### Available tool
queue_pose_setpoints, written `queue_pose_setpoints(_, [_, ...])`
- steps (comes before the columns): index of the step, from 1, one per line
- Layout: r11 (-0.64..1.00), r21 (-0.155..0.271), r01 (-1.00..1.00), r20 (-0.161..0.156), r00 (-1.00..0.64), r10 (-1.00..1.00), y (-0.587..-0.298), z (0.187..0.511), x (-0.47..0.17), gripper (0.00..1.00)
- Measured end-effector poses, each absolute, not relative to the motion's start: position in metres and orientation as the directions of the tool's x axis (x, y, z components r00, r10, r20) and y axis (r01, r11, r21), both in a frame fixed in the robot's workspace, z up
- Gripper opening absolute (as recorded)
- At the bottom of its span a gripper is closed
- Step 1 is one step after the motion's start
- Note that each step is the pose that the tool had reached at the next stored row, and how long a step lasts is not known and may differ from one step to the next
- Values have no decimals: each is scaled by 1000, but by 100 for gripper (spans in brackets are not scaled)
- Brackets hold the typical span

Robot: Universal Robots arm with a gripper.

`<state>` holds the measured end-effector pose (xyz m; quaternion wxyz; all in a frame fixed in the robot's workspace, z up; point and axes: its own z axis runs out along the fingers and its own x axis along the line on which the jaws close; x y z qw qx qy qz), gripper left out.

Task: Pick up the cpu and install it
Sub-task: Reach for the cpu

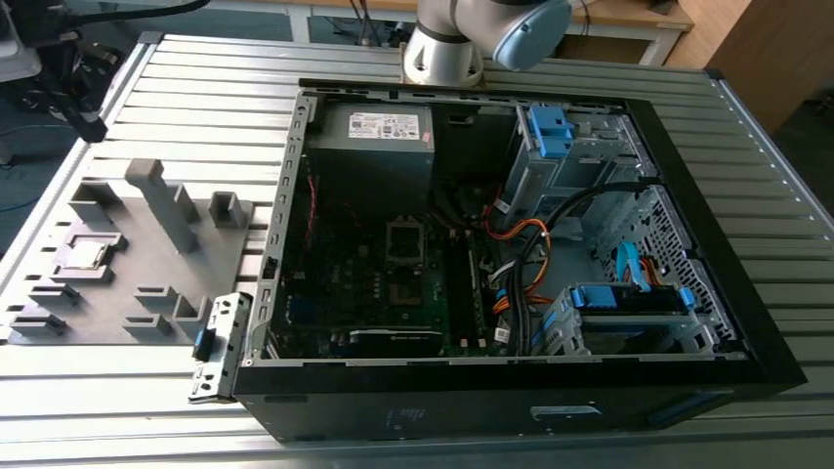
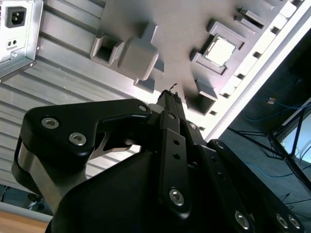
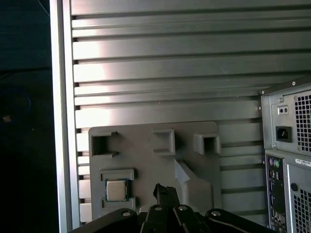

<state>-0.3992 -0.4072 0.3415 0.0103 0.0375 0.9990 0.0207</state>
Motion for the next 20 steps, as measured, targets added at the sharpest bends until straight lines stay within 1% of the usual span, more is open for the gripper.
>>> queue_pose_setpoints(12, [996,42,74,-16,-997,75,-427,332,-402,11])
queue_pose_setpoints(20, [996,42,74,-14,-997,75,-429,330,-402,11])
